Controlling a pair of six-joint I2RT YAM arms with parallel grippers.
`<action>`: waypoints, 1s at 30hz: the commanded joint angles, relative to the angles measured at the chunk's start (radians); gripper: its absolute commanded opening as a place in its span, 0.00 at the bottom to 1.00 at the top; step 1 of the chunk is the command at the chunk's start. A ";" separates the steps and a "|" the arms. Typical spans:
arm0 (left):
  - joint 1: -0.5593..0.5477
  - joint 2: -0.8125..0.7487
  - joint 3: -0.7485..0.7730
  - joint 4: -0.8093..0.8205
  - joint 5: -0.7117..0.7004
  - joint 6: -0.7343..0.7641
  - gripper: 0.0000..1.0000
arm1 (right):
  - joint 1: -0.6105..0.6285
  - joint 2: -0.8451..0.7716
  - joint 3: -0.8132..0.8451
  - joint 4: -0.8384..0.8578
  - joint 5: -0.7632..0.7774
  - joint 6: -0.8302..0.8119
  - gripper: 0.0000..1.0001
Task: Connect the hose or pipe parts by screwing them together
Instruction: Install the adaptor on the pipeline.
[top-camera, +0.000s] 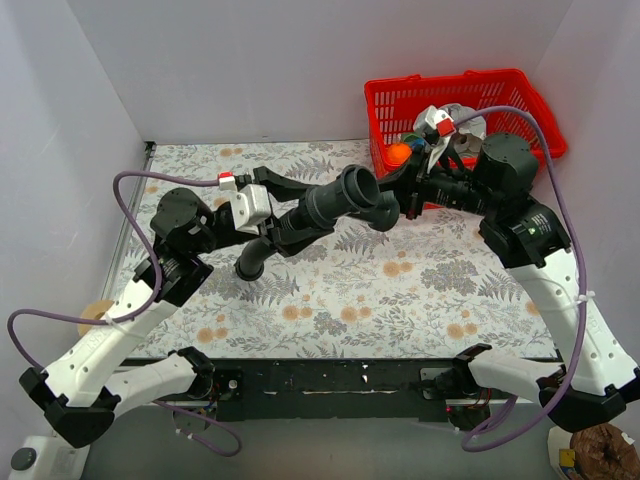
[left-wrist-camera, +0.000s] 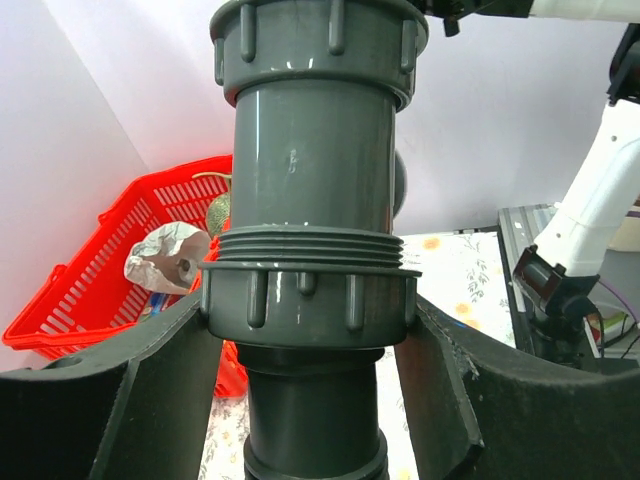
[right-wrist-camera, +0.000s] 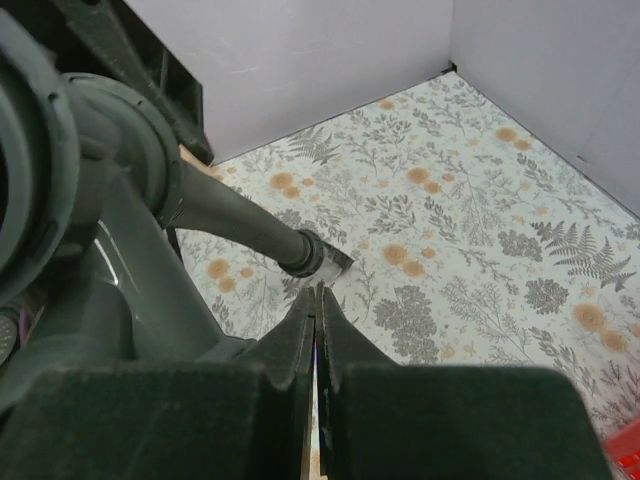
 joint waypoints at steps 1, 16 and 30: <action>0.004 0.008 0.032 0.064 -0.085 0.025 0.00 | -0.004 -0.031 0.013 0.006 -0.113 0.023 0.01; 0.002 0.103 0.078 0.060 -0.259 0.068 0.00 | 0.009 -0.103 -0.016 0.063 -0.216 0.111 0.01; -0.061 0.149 0.092 -0.029 -0.228 0.075 0.00 | 0.177 0.001 0.045 0.204 -0.097 0.146 0.01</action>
